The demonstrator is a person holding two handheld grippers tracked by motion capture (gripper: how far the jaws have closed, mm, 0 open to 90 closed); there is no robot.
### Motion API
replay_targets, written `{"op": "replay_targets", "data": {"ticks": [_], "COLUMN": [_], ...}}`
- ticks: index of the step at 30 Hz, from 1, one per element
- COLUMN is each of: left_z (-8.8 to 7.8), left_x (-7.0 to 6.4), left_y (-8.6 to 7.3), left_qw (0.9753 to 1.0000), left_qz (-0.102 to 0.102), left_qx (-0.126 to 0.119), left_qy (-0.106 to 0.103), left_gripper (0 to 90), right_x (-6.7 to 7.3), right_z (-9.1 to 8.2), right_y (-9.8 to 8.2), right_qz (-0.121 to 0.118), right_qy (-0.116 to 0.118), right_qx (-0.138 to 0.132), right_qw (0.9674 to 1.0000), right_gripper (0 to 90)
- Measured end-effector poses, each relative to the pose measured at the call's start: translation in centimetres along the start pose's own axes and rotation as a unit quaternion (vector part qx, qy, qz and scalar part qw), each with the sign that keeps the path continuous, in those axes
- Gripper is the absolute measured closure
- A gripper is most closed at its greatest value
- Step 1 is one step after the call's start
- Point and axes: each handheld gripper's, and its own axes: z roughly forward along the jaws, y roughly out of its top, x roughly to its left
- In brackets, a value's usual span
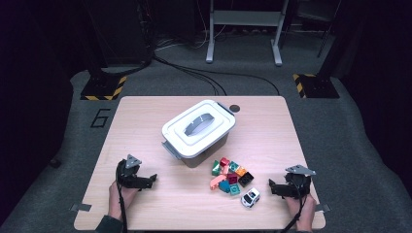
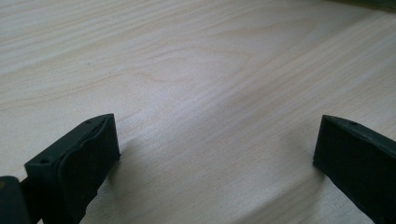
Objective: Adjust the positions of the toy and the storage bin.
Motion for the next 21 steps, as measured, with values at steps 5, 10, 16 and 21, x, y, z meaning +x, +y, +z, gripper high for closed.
{"op": "replay_targets", "data": {"ticks": [5, 10, 16, 21], "left_z": [0.0, 0.0, -0.2, -1.1], "left_x": [-0.1, -0.1, -0.2, -0.3], "left_y": [-0.1, -0.1, -0.2, 0.3], "left_qw": [1.0, 1.0, 0.9999, 0.9998], "left_qz": [0.001, 0.005, 0.008, 0.016], "left_qx": [-0.007, -0.007, -0.005, -0.002], "left_qy": [0.0, 0.0, -0.009, -0.014], "left_gripper": [1.1, 1.1, 1.2, 2.0], "right_x": [0.0, 0.0, 0.0, 0.0], "right_z": [0.0, 0.0, 0.0, 0.0], "right_y": [0.0, 0.0, 0.0, 0.0], "right_qz": [0.001, 0.0, 0.0, -0.001], "right_qy": [0.001, 0.002, 0.003, 0.0], "right_qx": [0.0, 0.0, 0.0, -0.001], "right_qw": [1.0, 1.0, 1.0, 1.0], "right_gripper": [1.4, 1.5, 1.6, 2.0]}}
